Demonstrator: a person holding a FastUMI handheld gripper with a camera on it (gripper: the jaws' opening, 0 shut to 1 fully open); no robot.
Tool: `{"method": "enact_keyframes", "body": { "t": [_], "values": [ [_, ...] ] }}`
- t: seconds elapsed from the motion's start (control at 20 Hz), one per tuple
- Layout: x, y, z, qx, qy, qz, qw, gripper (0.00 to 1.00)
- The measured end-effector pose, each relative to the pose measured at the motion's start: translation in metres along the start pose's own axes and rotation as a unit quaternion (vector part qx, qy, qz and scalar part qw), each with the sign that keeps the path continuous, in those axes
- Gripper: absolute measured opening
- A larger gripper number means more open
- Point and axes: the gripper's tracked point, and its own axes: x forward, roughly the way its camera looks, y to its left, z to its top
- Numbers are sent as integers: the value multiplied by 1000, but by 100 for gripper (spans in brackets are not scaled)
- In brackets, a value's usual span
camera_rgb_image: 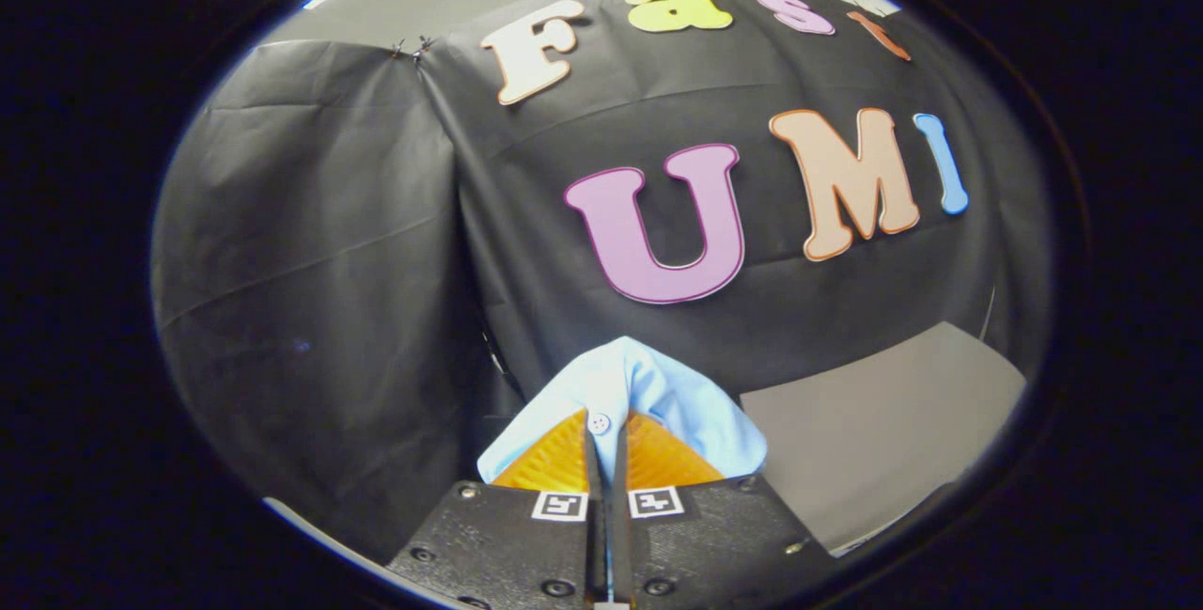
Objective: Put the clothes into the washing machine and then close the washing machine lid.
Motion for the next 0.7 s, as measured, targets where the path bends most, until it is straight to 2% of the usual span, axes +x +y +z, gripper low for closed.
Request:
{"method": "enact_keyframes", "body": {
  "t": [0.4,0.7],
  "values": [
    [54,46,-80,18,9,37,999,2],
    [82,39,-156,-8,40,1,999,2]
  ]
}}
